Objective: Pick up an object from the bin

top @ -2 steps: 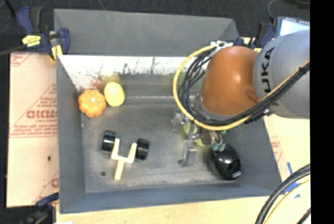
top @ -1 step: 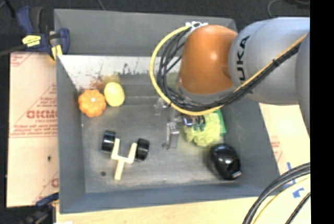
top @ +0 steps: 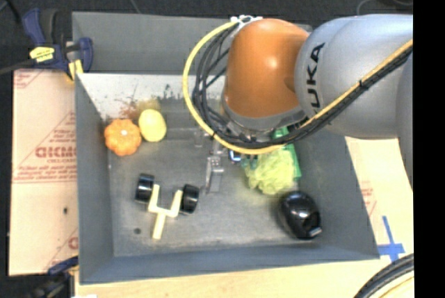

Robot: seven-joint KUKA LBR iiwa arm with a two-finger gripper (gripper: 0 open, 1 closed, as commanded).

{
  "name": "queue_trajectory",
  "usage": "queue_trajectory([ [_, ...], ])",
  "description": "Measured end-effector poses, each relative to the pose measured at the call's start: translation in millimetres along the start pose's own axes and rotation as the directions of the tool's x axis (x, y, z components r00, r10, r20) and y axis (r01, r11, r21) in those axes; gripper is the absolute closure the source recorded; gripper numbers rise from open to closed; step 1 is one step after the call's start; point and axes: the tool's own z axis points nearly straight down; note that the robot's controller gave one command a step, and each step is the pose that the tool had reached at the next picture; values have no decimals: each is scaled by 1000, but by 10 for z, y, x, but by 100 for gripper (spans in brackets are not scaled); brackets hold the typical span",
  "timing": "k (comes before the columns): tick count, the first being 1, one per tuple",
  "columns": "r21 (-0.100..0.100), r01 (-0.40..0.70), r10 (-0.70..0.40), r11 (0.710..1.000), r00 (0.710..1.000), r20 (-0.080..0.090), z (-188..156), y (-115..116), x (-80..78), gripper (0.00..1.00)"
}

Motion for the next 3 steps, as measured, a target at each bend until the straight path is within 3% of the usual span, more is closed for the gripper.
queue_trajectory([
  [1,-6,-121,121,993,993,20,99,201,34,0],
  [2,0,74,-74,997,997,5,581,209,34,0],
  [3,2,262,-262,965,965,21,1131,206,192,0],
])
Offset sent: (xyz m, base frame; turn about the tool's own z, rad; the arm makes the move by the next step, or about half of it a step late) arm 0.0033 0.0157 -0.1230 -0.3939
